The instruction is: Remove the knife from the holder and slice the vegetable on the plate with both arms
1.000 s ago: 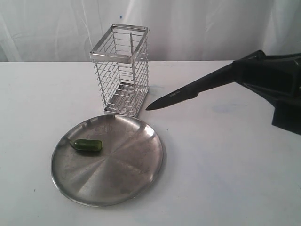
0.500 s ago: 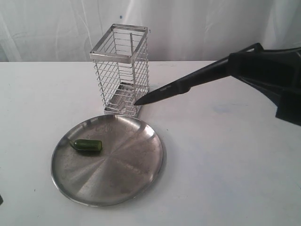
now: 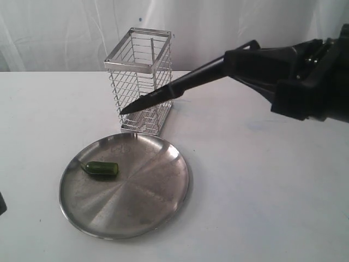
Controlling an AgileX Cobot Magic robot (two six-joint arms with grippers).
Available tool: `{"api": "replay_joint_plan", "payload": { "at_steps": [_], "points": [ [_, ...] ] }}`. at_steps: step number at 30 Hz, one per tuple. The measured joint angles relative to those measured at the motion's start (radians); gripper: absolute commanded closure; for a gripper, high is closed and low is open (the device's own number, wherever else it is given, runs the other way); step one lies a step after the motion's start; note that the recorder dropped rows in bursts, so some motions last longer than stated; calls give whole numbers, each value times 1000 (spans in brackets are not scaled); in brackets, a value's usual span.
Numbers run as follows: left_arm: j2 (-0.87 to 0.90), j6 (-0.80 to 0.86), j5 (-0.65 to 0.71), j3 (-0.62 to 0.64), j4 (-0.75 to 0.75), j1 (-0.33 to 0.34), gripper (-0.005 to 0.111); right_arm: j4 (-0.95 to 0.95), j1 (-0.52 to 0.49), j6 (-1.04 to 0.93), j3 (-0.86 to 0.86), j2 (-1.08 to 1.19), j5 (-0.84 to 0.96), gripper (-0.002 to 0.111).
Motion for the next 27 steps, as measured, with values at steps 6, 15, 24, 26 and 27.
{"api": "replay_joint_plan", "payload": {
  "at_steps": [6,15,24,26,27],
  "points": [
    [257,105,-149,-70,8,0,98,144,0,-152,-33,19,2,103],
    [754,21,-375,-174,123,-136,85,202,0,-262,-132,145,63,103],
    [980,6,-746,-221,148,-177,85,206,0,-283,-168,212,111,103],
    [1012,6,-810,-221,137,-177,85,206,0,-283,-168,225,145,103],
    [1024,6,-839,-221,128,-177,85,206,0,-283,-168,232,150,103]
  ]
}}
